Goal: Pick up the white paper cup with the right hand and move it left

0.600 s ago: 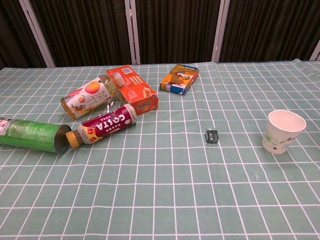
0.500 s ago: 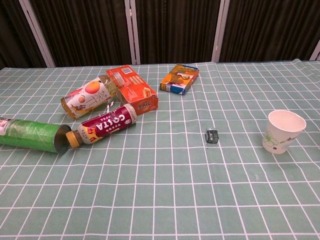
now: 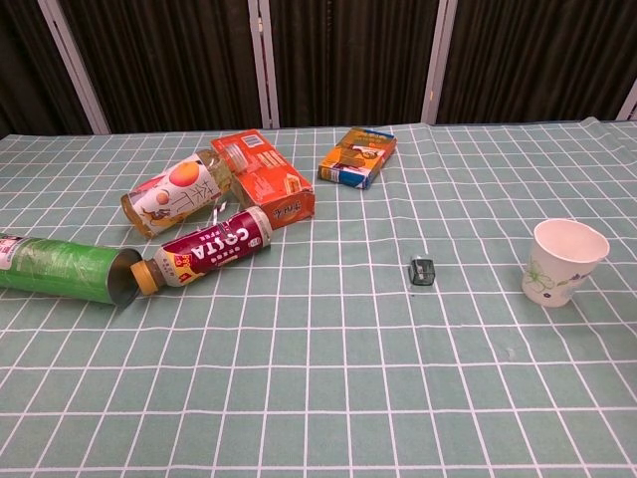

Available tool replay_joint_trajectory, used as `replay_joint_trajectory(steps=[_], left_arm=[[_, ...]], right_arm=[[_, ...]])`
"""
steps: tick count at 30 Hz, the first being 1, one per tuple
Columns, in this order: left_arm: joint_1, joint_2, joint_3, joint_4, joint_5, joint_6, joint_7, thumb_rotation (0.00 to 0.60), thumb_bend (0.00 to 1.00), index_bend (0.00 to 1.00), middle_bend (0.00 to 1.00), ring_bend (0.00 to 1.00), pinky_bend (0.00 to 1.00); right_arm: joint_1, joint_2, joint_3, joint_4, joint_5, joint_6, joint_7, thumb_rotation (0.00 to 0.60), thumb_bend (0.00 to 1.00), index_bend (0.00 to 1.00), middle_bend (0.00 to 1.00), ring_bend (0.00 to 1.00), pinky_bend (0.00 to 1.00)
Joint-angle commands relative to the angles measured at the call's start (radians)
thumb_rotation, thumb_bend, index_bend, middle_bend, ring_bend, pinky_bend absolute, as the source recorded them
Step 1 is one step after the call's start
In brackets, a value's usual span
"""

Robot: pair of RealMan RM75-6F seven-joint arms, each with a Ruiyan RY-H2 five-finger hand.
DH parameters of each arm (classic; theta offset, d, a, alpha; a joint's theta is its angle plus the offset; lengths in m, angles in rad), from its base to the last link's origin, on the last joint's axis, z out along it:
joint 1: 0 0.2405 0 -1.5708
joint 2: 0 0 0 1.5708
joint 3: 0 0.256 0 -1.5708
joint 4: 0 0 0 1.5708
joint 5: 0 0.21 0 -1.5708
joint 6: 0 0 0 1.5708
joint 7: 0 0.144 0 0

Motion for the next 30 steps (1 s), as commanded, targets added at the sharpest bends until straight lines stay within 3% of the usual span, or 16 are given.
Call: replay_joint_trajectory(steps=[1, 6, 13, 30], left_arm=[[-0.003, -0.009, -0.007, 0.002, -0.018, -0.003, 0.017, 0.6, 0.0, 0.0, 0.0, 0.0, 0.0], [-0.011, -0.024, -0.015, 0.013, -0.049, -0.014, 0.045, 0.6, 0.0, 0.0, 0.0, 0.0, 0.0], [-0.023, -0.04, -0.024, 0.034, -0.089, -0.037, 0.064, 0.6, 0.0, 0.0, 0.0, 0.0, 0.0], [-0.035, -0.055, -0.023, 0.05, -0.092, -0.042, 0.069, 0.6, 0.0, 0.0, 0.0, 0.0, 0.0]], right_arm=[[0.1, -0.054, -0.028, 0.056, -0.095, -0.138, -0.17, 0.6, 0.0, 0.04, 0.0, 0.0, 0.0], [0.178, -0.12, -0.028, 0.092, -0.106, -0.279, -0.308, 0.6, 0.0, 0.04, 0.0, 0.0, 0.0], [0.224, -0.202, -0.028, 0.166, -0.083, -0.381, -0.476, 0.6, 0.0, 0.04, 0.0, 0.0, 0.0], [0.233, -0.296, 0.009, 0.298, 0.047, -0.423, -0.797, 0.6, 0.0, 0.04, 0.0, 0.0, 0.0]])
